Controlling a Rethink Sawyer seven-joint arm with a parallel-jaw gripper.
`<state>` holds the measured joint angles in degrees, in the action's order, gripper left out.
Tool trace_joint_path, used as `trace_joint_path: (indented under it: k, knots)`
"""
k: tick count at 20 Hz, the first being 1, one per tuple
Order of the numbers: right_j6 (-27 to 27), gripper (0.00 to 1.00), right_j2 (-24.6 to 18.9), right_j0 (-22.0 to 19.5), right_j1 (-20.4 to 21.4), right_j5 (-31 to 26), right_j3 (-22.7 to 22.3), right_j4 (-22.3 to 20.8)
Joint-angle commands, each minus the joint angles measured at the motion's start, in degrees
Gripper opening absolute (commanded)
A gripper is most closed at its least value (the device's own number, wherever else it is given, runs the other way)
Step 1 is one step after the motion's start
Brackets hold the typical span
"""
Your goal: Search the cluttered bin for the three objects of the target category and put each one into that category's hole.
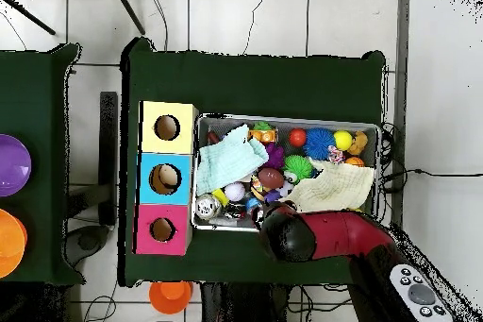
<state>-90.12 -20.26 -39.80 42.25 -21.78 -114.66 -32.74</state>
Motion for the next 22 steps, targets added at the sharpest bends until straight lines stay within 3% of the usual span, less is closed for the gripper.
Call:
trace_joint_path:
  k: [1, 15, 22]
  knots:
    - [4.0, 1.00, -4.3, -0.9, -1.8, -1.4, 4.7, -3.3]
    - [4.1, 1.00, -3.9, -0.9, -1.7, -1.0, 5.4, -4.0]
    - [5.9, 1.00, -6.5, -4.1, -1.3, 1.1, 5.4, -5.2]
